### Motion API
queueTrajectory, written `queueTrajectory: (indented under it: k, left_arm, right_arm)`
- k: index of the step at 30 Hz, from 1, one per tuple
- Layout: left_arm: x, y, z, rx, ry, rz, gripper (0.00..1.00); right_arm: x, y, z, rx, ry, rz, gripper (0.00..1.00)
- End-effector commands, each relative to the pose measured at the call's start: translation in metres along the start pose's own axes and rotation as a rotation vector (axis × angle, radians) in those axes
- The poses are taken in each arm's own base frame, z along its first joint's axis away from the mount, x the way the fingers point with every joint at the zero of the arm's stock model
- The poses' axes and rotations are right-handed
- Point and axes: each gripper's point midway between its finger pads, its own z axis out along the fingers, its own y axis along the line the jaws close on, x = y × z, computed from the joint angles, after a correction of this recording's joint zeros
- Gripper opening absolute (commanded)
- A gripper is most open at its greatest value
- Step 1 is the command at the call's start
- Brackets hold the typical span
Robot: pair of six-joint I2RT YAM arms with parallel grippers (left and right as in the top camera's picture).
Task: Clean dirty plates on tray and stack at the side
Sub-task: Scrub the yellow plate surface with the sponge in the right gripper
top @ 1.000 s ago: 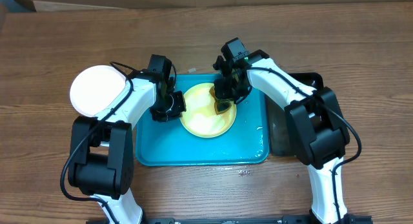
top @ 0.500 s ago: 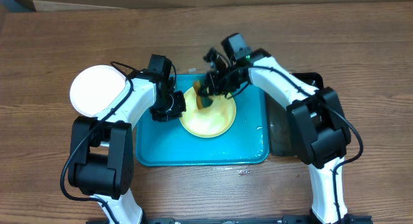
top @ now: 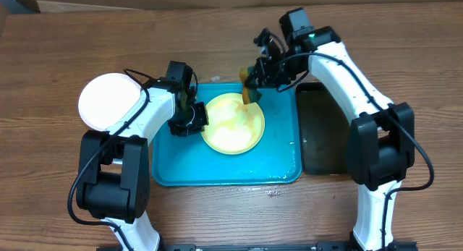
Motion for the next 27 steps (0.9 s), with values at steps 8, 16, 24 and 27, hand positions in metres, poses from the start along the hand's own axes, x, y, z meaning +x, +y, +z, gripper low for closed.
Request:
queueTrajectory:
  k: [8, 16, 24, 27]
  left_arm:
    - [0.004, 0.0, 0.004, -0.004, 0.014, 0.037, 0.11]
    - [0.004, 0.0, 0.004, -0.003, 0.014, 0.047, 0.11]
    - [0.004, 0.0, 0.004, -0.003, 0.012, 0.047, 0.11]
    - [0.004, 0.0, 0.004, -0.003, 0.012, 0.047, 0.11]
  right_arm:
    - [0.023, -0.039, 0.053, 0.244, -0.001, -0.076, 0.04]
    - [0.025, -0.052, 0.077, 0.215, -0.072, -0.069, 0.04]
    - [0.003, -0.009, 0.08, -0.017, -0.151, -0.096, 0.04]
    - [-0.006, 0.019, 0.073, -0.152, -0.167, -0.132, 0.04]
